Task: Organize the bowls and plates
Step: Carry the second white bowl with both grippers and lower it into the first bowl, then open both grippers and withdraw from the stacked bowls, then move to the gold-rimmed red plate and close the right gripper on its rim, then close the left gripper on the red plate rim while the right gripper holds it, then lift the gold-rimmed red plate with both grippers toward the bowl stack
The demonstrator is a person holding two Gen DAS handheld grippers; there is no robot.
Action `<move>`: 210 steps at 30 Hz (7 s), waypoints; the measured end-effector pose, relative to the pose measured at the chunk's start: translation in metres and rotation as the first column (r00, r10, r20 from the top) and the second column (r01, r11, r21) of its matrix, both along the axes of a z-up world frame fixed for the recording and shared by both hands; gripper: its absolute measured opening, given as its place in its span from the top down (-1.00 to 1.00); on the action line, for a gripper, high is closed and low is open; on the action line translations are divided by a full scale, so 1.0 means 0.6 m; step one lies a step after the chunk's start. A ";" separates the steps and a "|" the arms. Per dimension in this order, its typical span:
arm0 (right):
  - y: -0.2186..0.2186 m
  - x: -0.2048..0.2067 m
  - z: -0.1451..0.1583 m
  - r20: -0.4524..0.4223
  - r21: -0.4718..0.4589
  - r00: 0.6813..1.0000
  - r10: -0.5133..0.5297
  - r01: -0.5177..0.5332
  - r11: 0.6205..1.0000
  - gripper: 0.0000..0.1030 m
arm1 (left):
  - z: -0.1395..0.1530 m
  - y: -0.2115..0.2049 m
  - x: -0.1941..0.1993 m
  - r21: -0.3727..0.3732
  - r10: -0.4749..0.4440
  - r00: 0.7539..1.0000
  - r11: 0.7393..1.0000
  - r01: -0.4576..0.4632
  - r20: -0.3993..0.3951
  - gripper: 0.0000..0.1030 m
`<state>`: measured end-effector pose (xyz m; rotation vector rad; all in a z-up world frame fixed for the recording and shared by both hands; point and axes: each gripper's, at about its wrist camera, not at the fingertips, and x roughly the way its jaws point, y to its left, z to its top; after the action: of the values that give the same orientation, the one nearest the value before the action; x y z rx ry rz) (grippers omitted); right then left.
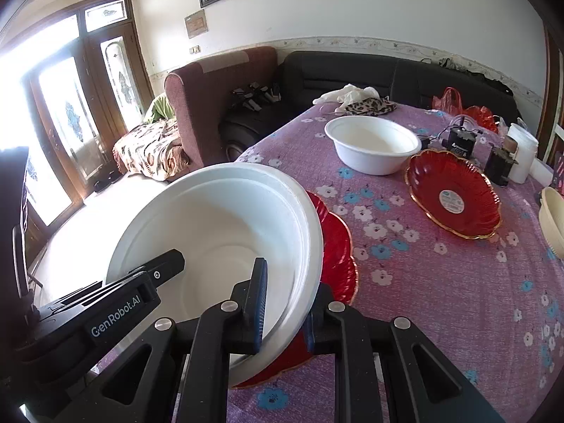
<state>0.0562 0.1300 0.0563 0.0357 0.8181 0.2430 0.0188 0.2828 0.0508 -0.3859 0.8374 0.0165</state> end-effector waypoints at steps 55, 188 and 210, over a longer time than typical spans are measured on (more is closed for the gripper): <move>-0.321 -0.072 -0.011 -0.032 0.123 0.928 -0.372 0.373 0.920 -0.19 | 0.065 0.012 -0.087 -0.018 0.116 0.989 0.993 -0.115 0.096 -0.28; -0.495 -0.051 -0.085 -0.142 0.148 0.942 -0.305 0.325 0.934 0.60 | -0.060 -0.429 0.079 0.055 -0.400 0.905 0.910 0.412 -0.146 0.59; -0.510 -0.051 -0.090 -0.152 0.193 0.926 -0.345 0.371 0.909 0.65 | -0.055 -0.459 0.074 0.149 -0.401 0.906 0.896 0.418 -0.133 0.51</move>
<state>0.0257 -0.1757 0.0022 0.4084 0.8802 -0.0200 0.0629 0.0073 0.0180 -0.0362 0.9954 -0.2852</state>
